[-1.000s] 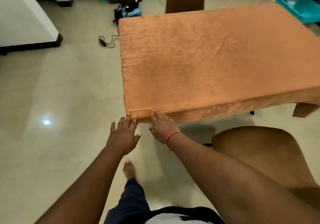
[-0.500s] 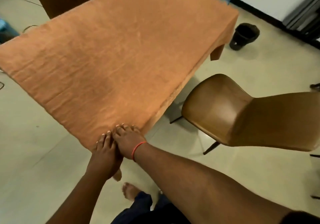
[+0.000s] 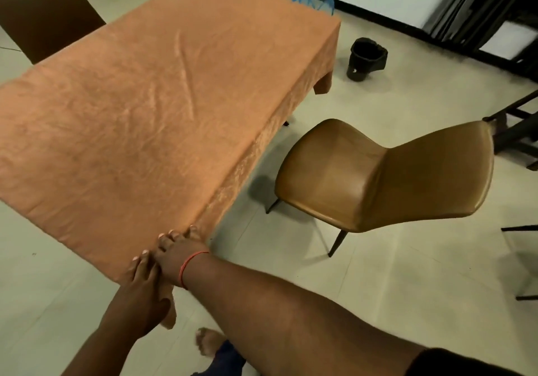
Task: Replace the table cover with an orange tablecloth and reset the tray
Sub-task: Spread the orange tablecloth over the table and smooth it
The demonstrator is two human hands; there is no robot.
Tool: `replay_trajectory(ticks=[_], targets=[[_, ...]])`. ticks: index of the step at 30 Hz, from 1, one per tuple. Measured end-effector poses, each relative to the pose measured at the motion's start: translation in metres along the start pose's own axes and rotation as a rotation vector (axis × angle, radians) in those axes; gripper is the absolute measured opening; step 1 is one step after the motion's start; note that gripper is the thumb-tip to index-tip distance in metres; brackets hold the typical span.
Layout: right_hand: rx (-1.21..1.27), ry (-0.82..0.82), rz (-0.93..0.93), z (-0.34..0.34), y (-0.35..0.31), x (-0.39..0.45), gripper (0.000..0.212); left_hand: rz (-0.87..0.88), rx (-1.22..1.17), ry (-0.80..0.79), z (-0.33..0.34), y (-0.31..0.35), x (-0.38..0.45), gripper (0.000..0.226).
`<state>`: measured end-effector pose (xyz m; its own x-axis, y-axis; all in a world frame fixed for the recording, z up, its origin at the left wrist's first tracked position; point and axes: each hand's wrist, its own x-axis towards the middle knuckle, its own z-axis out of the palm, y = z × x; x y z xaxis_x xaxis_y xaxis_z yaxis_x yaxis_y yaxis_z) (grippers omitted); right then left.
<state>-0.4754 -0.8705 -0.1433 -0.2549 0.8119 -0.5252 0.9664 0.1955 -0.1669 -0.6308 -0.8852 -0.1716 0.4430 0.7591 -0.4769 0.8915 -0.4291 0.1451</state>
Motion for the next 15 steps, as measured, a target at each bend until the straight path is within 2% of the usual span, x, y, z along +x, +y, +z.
replay_trajectory(ticks=[7,10,12,13,15], targets=[[-0.019,0.003,0.02,0.01,-0.002,-0.02,0.051,-0.027,-0.058,-0.075,-0.011,0.03,-0.021,0.088],[-0.026,0.029,0.039,0.009,-0.012,-0.017,0.056,-0.074,-0.163,-0.021,-0.018,0.014,-0.014,0.065],[-0.011,0.086,0.025,0.009,-0.017,-0.014,0.051,-0.129,-0.157,0.032,-0.007,-0.013,-0.003,0.05],[0.006,0.113,0.019,0.011,-0.018,-0.013,0.051,-0.154,-0.136,0.008,-0.01,-0.013,-0.004,0.052],[0.019,0.125,0.016,0.017,-0.02,-0.013,0.056,-0.068,0.042,0.036,-0.011,-0.012,-0.006,0.061]])
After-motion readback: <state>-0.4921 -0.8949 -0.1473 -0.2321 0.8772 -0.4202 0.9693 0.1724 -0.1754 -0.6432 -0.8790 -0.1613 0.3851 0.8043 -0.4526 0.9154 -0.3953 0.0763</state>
